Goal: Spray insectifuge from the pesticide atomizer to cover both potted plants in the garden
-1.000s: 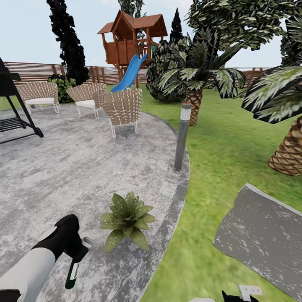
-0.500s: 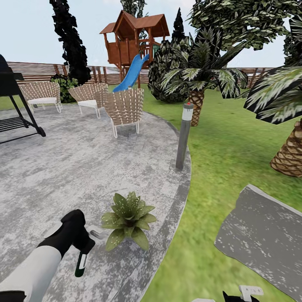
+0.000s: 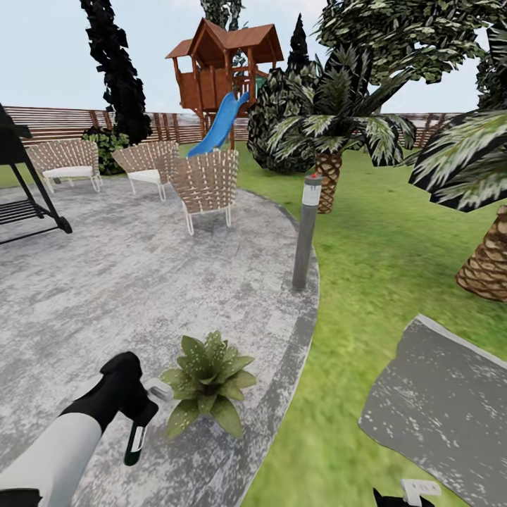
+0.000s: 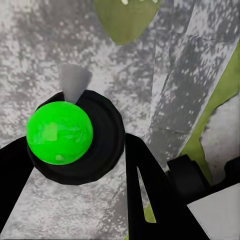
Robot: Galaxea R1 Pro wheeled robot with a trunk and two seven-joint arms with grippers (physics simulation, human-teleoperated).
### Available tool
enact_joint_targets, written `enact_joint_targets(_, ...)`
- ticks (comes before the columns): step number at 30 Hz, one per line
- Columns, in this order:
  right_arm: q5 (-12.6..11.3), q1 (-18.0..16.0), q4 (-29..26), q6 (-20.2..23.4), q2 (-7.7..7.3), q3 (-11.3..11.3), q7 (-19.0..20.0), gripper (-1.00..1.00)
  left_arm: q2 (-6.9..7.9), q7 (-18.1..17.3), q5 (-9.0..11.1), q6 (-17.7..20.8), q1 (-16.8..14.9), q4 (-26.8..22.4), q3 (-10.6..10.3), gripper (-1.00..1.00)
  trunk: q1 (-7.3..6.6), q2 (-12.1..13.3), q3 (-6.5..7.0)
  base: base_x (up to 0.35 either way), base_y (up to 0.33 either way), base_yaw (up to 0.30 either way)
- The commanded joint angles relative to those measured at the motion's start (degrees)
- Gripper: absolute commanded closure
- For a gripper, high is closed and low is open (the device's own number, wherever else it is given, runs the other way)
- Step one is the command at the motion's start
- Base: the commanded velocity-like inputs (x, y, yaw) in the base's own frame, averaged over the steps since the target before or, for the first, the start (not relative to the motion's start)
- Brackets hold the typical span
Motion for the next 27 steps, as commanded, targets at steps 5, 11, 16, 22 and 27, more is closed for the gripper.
enact_joint_targets(5,-0.6,-0.04,0.07,-0.23,0.08,0.37,0.29,-1.0,2.02,-0.55,-0.45,0.32,0.11,-0.03,-0.1,1.0,-0.01,-0.02,-0.05,0.007,-0.002,0.101)
enact_joint_targets(11,-0.6,-0.04,0.07,-0.24,0.09,0.37,0.29,-1.0,3.67,-0.62,-0.04,-0.13,2.52,0.61,-0.23,1.0,-0.01,-0.02,-0.05,0.0,0.0,0.263)
enact_joint_targets(16,-0.6,-0.04,0.07,-0.24,0.09,0.37,0.29,-1.0,3.26,-0.53,0.13,-0.31,4.36,0.05,-0.21,1.0,-0.01,-0.02,-0.05,0.0,0.0,0.276)
enact_joint_targets(22,-0.6,-0.04,0.07,-0.19,0.07,0.37,0.29,-1.0,2.84,-0.48,0.24,-0.26,4.53,-0.15,-0.02,1.0,-0.01,-0.02,-0.05,0.038,-0.09,0.104)
enact_joint_targets(27,-0.6,-0.04,0.07,-0.18,0.08,0.37,0.29,-1.0,2.76,-0.48,0.24,-0.25,4.53,-0.25,-0.02,1.0,-0.01,-0.02,-0.05,0.067,-0.243,0.008)
